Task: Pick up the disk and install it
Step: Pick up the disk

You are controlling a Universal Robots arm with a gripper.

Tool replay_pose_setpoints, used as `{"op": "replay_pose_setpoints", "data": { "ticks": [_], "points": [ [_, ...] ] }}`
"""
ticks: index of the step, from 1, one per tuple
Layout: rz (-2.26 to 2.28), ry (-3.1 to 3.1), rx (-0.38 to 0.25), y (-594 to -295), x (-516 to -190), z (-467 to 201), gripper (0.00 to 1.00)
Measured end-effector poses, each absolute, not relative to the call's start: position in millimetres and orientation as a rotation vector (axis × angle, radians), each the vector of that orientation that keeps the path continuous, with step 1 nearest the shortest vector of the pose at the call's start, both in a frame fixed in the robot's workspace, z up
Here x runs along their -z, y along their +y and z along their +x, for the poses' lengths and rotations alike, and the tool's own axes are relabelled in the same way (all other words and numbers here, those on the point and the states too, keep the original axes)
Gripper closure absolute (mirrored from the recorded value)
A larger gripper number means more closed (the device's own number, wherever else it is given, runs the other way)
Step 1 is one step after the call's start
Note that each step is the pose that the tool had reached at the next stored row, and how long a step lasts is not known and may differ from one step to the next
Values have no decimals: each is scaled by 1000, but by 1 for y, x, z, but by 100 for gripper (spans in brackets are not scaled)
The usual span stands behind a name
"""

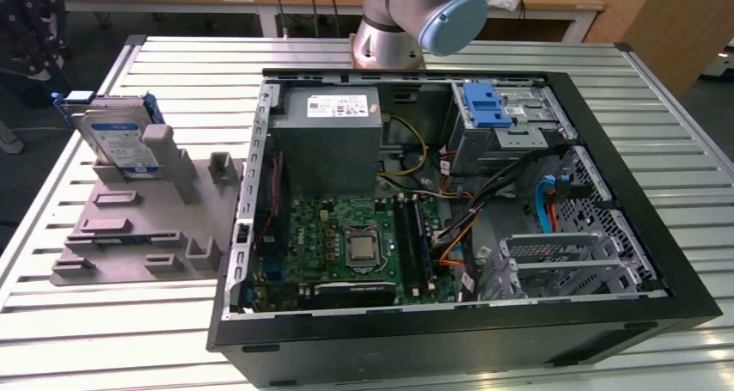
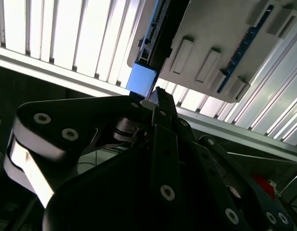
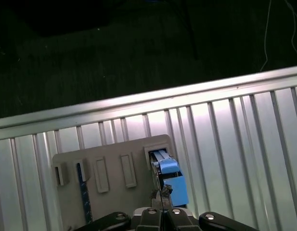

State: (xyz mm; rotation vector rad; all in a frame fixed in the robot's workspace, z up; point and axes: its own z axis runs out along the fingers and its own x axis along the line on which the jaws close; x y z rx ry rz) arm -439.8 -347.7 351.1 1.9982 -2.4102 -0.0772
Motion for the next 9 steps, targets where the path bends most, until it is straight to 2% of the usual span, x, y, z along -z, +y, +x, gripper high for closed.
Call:
{"op": "replay_pose_setpoints", "data": {
  "ticks": [9],
  "points": [
    [2063, -2353, 77, -348, -351, -440, 89]
  ]
}}
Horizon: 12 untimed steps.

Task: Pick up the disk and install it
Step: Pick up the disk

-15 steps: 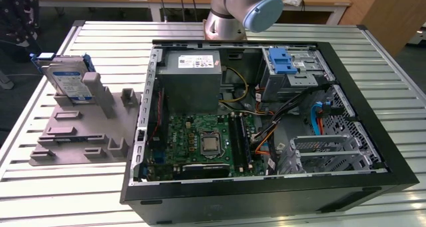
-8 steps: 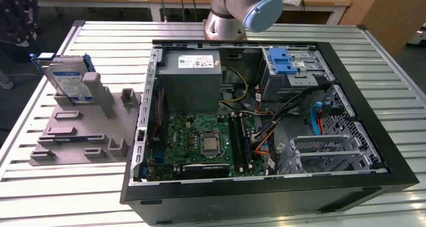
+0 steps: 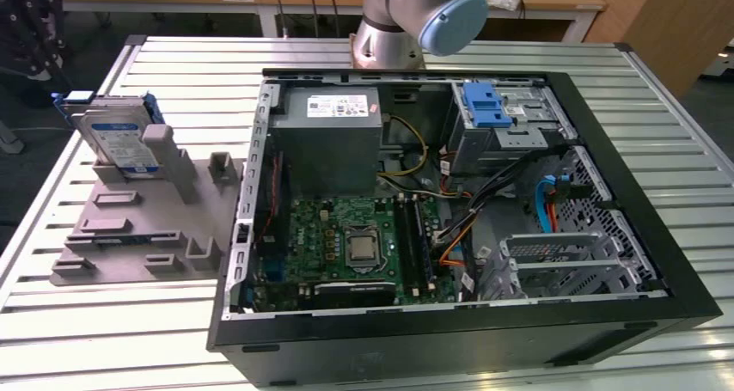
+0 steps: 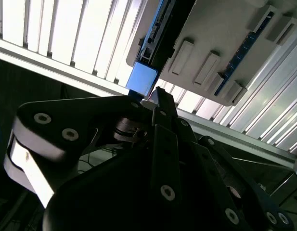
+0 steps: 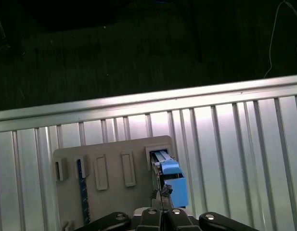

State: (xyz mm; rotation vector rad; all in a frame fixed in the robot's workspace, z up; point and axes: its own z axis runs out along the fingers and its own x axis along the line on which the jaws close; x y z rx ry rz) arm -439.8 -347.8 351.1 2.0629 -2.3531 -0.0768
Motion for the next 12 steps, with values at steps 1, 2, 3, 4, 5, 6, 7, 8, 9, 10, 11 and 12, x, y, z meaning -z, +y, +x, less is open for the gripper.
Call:
{"op": "replay_pose_setpoints", "data": {
  "ticks": [1, 2, 3, 4, 5, 6, 7, 8, 9, 10, 11, 12],
  "points": [
    [2070, -2347, 77, -348, -351, -440, 89],
    [2077, -2340, 77, -348, -351, -440, 89],
    [2084, -2334, 77, -348, -351, -440, 89],
    [2092, -2327, 76, -348, -351, -440, 89],
    [2099, -2320, 76, -348, -351, -440, 89],
    [2108, -2312, 76, -348, -351, -440, 89],
    [2116, -2304, 76, -348, -351, -440, 89],
    [2123, -2297, 76, -348, -351, -440, 89],
    [2130, -2290, 76, -348, -351, -440, 89],
    [2138, -2283, 76, -348, -351, -440, 89],
    [2145, -2276, 76, -348, -351, -440, 89],
    [2154, -2268, 76, -348, -351, -440, 89]
  ]
}}
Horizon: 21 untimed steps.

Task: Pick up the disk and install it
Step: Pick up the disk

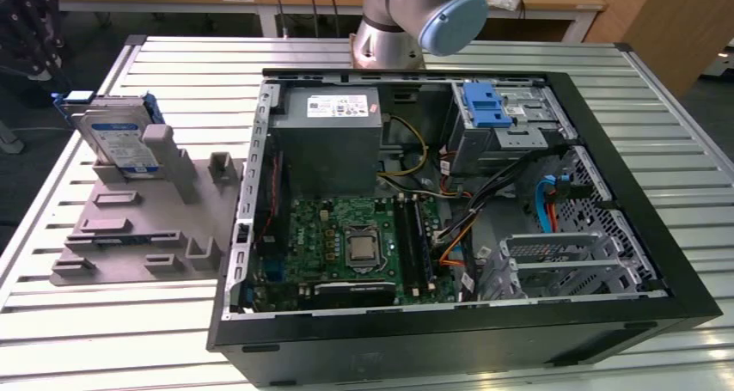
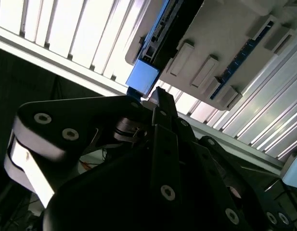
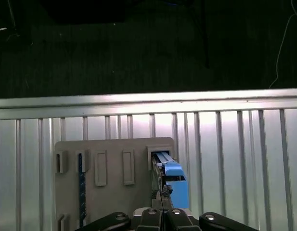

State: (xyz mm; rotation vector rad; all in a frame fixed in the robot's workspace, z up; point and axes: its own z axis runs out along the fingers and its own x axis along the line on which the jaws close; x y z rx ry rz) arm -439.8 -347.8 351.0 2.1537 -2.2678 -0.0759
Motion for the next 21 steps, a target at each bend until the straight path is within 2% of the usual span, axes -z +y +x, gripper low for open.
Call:
{"op": "replay_pose_setpoints", "data": {
  "ticks": [21],
  "points": [
    [2220, -2233, 67, -348, -346, -439, 89]
  ]
}}
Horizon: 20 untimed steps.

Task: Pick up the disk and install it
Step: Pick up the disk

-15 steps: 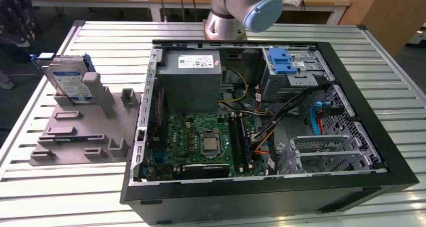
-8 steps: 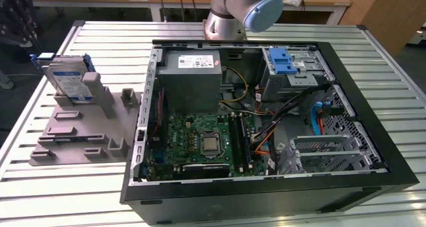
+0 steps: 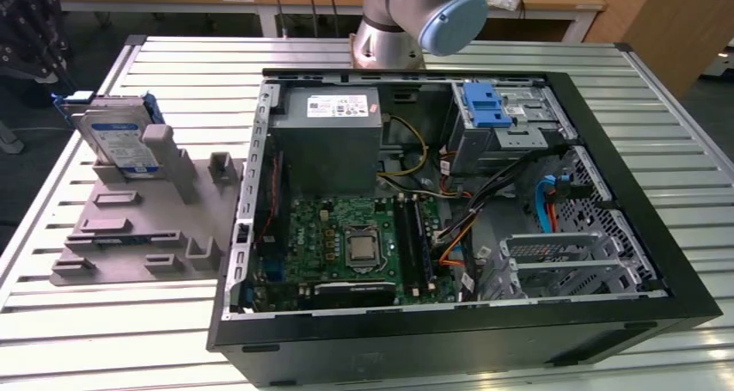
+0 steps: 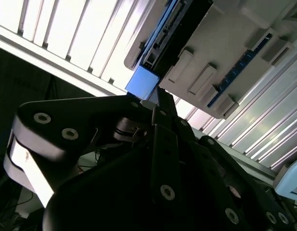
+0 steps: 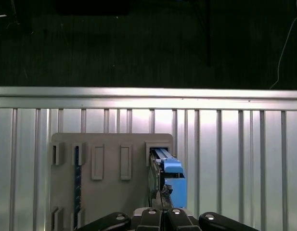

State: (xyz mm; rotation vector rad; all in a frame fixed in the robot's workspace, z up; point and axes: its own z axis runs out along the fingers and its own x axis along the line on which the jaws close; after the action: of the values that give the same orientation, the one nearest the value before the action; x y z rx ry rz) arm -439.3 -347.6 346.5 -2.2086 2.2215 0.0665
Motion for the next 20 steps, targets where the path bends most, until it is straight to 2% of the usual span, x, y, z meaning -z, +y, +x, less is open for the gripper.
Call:
{"op": "replay_pose_setpoints", "data": {
  "ticks": [15, 16, 17, 19, 20],
  "points": [
    [-2203, 2233, -60, -344, -341, -439, 89],
    [-2200, 2236, -60, -342, -341, -439, 83],
    [-2198, 2238, -60, -340, -340, -439, 83],
    [-2197, 2238, -60, -338, -338, -439, 71],
    [-2197, 2238, -60, -338, -337, -439, 71]
  ]
}}
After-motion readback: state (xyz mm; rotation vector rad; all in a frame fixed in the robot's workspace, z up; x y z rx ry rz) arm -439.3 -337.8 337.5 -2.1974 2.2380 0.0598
